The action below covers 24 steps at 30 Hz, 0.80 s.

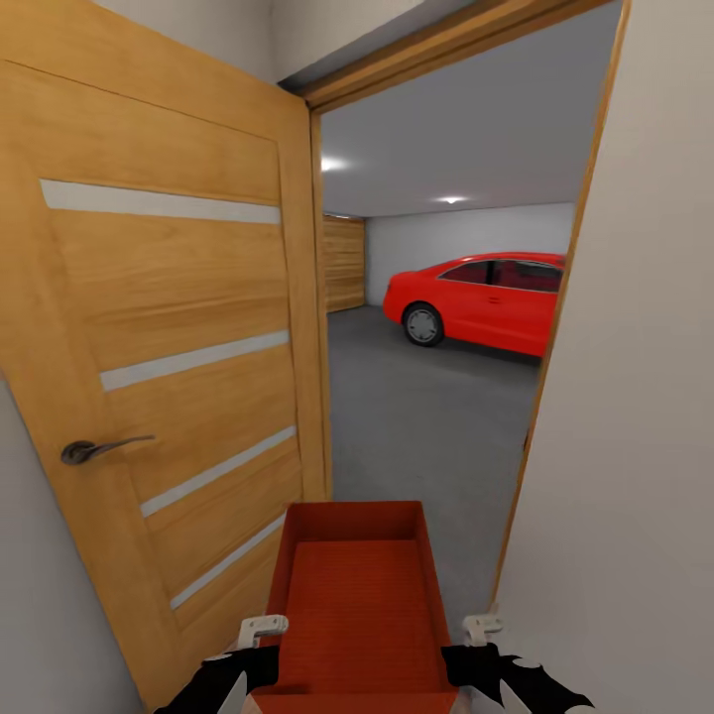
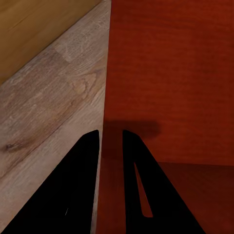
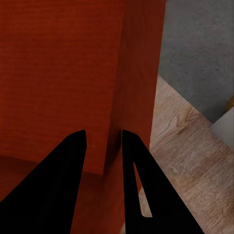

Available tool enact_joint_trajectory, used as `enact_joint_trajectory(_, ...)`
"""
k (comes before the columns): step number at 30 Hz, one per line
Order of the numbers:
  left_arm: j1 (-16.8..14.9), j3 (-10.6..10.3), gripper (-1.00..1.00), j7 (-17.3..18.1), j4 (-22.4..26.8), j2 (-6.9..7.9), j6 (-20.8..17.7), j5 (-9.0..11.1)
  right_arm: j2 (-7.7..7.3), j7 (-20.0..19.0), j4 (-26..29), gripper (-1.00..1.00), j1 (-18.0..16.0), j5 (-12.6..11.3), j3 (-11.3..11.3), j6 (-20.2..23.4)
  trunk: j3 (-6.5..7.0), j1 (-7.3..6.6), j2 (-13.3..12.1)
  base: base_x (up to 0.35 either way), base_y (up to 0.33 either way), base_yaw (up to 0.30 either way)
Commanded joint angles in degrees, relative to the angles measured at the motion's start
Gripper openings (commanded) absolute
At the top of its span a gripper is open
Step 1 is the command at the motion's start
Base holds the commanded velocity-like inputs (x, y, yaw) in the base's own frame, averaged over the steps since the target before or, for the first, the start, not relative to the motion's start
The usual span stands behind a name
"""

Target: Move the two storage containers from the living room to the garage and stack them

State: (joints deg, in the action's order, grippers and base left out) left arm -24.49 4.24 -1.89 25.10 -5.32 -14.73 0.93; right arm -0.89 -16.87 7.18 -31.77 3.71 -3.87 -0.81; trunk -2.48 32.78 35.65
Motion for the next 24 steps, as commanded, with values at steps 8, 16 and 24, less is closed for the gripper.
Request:
enact_joint_trajectory(8,0.0,0.1,-1.0,-1.5,0.2,1.54,0.9,-1.1,0.01,-0.4,-0.2,-1.0,0.0,0.4,1.1,-0.2,-0.11,0.02,0.1,0.077,0.26,0.0)
enact_joint_trajectory(16,0.0,0.1,-1.0,-1.5,0.3,1.47,0.9,-1.1,0.01,-0.4,-0.2,-1.0,0.0,0.5,1.1,-0.2,-0.11,0.02,0.1,0.158,0.236,0.0)
enact_joint_trajectory(24,0.0,0.1,-1.0,-1.5,0.3,1.45,1.4,-1.1,0.01,-0.4,-0.2,-1.0,0.0,0.5,1.1,-0.2,-0.11,0.02,0.1,0.127,0.103,0.0)
